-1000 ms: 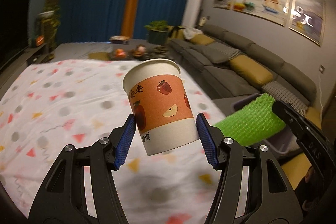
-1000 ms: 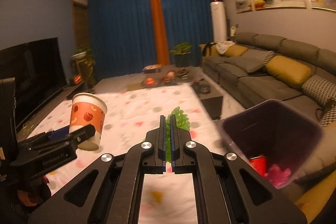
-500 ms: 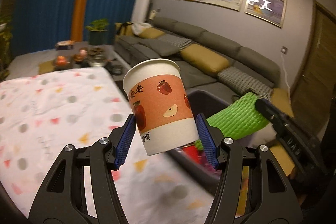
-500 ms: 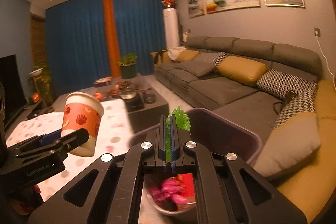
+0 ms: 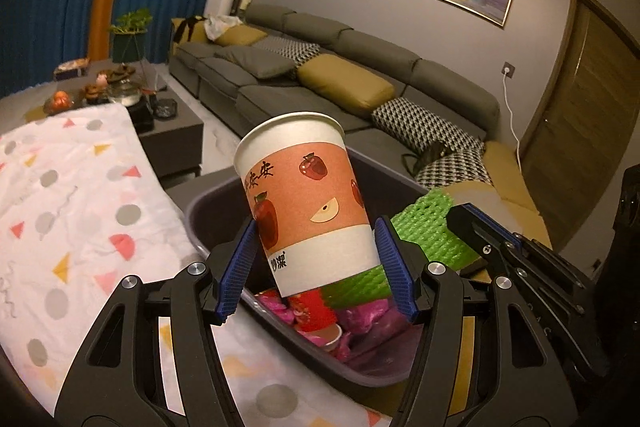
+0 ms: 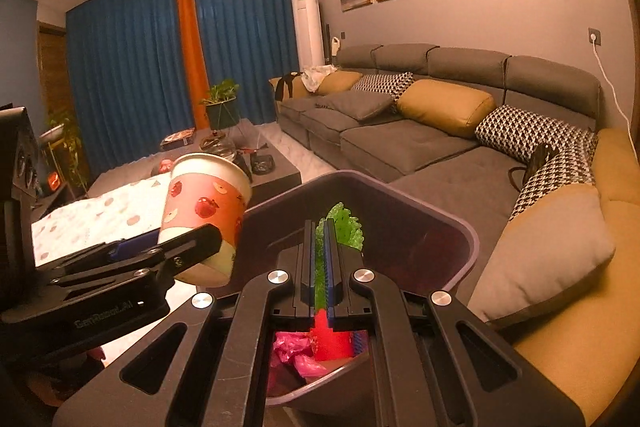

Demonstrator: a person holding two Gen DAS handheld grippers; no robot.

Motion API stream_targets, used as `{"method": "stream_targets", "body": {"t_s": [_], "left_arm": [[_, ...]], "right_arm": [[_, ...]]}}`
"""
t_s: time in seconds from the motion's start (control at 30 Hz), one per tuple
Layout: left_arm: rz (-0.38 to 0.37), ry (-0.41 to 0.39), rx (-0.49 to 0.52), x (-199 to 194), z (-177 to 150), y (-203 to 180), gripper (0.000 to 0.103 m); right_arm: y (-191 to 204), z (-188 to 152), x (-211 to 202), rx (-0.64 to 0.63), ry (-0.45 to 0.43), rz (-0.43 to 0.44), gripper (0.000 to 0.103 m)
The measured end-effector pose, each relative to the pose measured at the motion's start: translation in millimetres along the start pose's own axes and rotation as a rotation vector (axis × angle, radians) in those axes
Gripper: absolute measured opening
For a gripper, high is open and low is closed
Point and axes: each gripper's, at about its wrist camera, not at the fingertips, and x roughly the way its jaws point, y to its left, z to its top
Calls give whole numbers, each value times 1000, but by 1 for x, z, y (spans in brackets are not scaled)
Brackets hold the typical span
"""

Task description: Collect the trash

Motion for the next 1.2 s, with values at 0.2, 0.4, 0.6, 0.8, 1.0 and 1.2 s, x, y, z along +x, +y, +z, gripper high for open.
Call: {"method": "stream_targets", "body": {"t_s": [0.2, 0.4, 0.6, 0.8, 1.0, 1.2], "left_arm": [[-35, 25, -7, 12, -4, 1, 60], [-35, 34, -38, 12, -4, 10, 67], [42, 0, -46, -9, -10, 26, 77], [230, -76, -32, -68, -28, 38, 84], [391, -131, -45, -144, -59, 45, 87], [533, -182, -52, -216, -90, 47, 94]], "right_arm": [[-3, -3, 9, 19, 23, 22, 5], [-9, -2, 12, 48, 28, 16, 16], [-8, -2, 1, 50, 10, -1, 41], [10, -3, -30, -8, -68, -29, 80], [46, -19, -65, -67, -92, -25, 97], [84, -37, -95, -92, -84, 32, 97]]}}
